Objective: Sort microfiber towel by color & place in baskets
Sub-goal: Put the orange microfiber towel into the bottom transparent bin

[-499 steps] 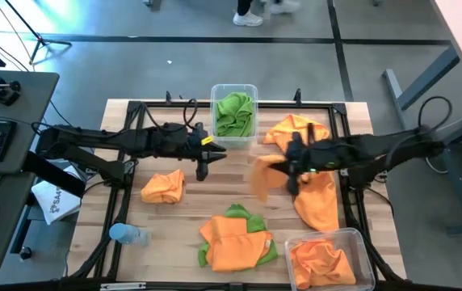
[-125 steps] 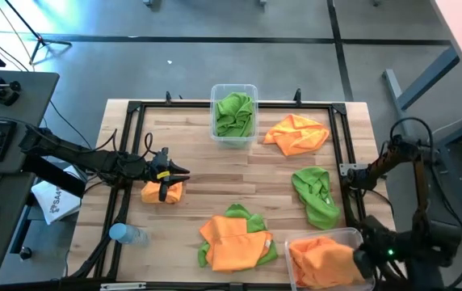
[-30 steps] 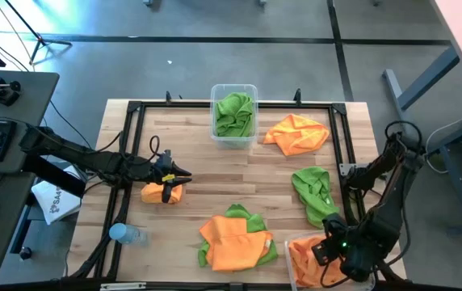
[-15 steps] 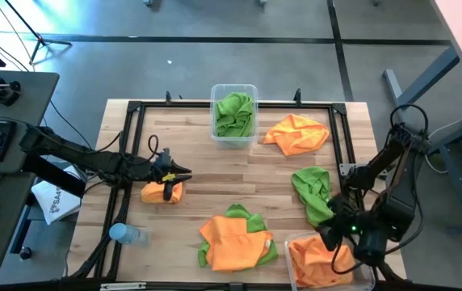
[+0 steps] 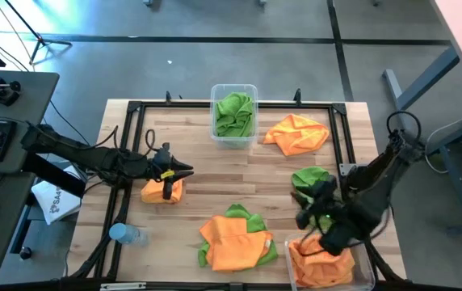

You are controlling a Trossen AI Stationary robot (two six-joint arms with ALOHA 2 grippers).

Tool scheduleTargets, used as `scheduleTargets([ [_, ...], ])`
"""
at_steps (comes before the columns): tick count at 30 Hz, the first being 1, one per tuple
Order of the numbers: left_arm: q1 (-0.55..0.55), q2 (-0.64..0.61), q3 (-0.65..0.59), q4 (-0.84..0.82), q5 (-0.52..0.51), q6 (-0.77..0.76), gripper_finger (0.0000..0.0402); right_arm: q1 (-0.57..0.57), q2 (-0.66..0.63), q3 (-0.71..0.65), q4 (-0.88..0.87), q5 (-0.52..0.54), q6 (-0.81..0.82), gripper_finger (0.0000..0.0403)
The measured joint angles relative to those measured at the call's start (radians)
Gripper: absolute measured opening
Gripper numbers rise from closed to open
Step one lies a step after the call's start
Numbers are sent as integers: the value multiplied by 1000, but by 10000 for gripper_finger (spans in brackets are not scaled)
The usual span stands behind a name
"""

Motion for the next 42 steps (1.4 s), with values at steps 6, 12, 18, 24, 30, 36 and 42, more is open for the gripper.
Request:
scheduleTargets([
  [6, -4, 87, 152, -281, -6, -69, 28, -110, 95, 0, 14, -59, 0, 112],
  [12, -1, 160, 234, -488, 17, -127, 15, -170, 158, -1, 16, -80, -5, 112],
  [18, -1, 205, 234, -636, 75, -177, 23, -178, 177, -1, 17, -86, -7, 112],
  [24, -1, 226, 234, -817, 22, -248, 69, -176, 177, -1, 18, -84, -7, 112],
  [30, -1, 267, 234, -889, 26, -261, 112, -176, 177, -1, 31, -81, -7, 112],
  [36, -1, 340, 234, -889, 83, -237, 119, -176, 177, -1, 38, -81, -7, 112],
  [42, -1, 428, 233, -902, 135, -227, 119, -176, 176, -1, 45, -82, -8, 112],
])
